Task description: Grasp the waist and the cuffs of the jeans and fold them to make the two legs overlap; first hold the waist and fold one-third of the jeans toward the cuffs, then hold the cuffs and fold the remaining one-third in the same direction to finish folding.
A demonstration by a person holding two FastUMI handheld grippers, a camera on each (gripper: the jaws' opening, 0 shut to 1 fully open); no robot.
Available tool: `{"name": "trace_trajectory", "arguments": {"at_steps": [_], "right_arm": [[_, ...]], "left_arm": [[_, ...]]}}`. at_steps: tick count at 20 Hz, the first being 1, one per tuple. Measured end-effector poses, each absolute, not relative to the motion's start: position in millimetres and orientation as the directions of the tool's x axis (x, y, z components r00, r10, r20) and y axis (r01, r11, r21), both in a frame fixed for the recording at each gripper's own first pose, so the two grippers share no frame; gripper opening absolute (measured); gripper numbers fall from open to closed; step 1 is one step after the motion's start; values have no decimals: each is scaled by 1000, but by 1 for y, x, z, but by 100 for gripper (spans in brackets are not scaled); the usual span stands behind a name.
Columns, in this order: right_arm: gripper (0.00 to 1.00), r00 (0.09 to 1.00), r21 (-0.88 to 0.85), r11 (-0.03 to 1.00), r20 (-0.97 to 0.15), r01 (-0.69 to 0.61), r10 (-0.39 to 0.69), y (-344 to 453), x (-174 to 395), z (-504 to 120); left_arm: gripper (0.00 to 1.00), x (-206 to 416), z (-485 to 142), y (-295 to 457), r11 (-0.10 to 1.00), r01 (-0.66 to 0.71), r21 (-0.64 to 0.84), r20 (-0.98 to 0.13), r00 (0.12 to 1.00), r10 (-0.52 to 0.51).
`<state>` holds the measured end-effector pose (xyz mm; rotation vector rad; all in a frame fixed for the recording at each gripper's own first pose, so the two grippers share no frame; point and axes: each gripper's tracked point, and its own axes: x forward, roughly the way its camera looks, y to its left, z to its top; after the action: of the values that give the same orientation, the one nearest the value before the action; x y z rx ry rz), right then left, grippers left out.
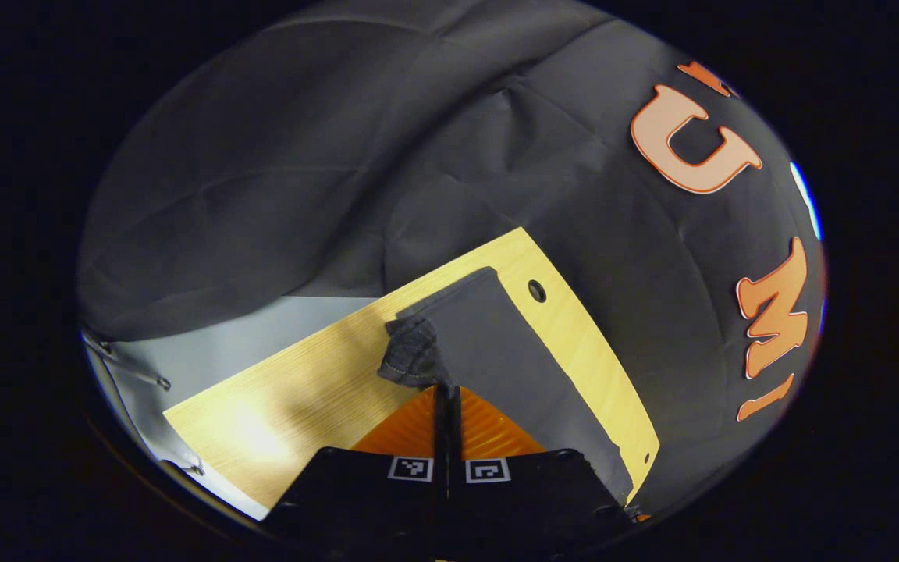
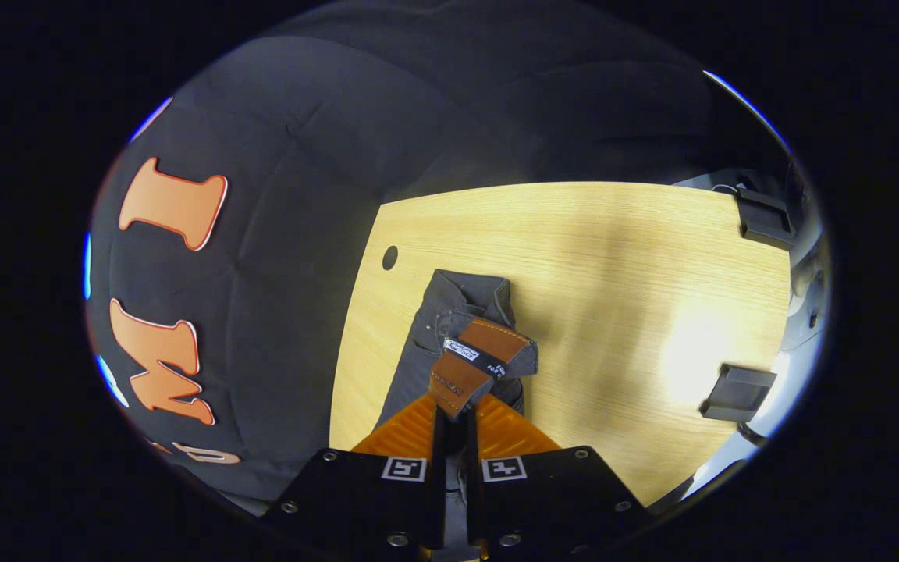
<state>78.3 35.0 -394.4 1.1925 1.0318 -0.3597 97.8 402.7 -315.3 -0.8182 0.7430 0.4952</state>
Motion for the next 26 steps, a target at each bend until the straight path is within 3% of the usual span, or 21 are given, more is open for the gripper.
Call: {"name": "trace_trajectory", "arguments": {"at_steps": [7, 10, 17, 20, 26], "right_arm": [[12, 512, 556, 404, -830, 727, 220, 40, 103, -377], [12, 467, 508, 446, -860, 737, 207, 40, 111, -383], [12, 419, 494, 458, -870, 739, 262, 49, 159, -412], [12, 393, 479, 464, -878, 745, 275, 55, 178, -436], [12, 344, 454, 500, -890, 738, 299, 76, 203, -467]], "left_arm": [[1, 166, -326, 412, 677, -574, -461, -760, 649, 33], [1, 193, -329, 412, 697, -562, -446, -771, 636, 20], [1, 237, -346, 430, 738, -595, -318, -807, 578, 118], [1, 261, -343, 453, 762, -605, -232, -788, 576, 218], [1, 264, -380, 430, 759, -621, -195, -854, 488, 180]]}}
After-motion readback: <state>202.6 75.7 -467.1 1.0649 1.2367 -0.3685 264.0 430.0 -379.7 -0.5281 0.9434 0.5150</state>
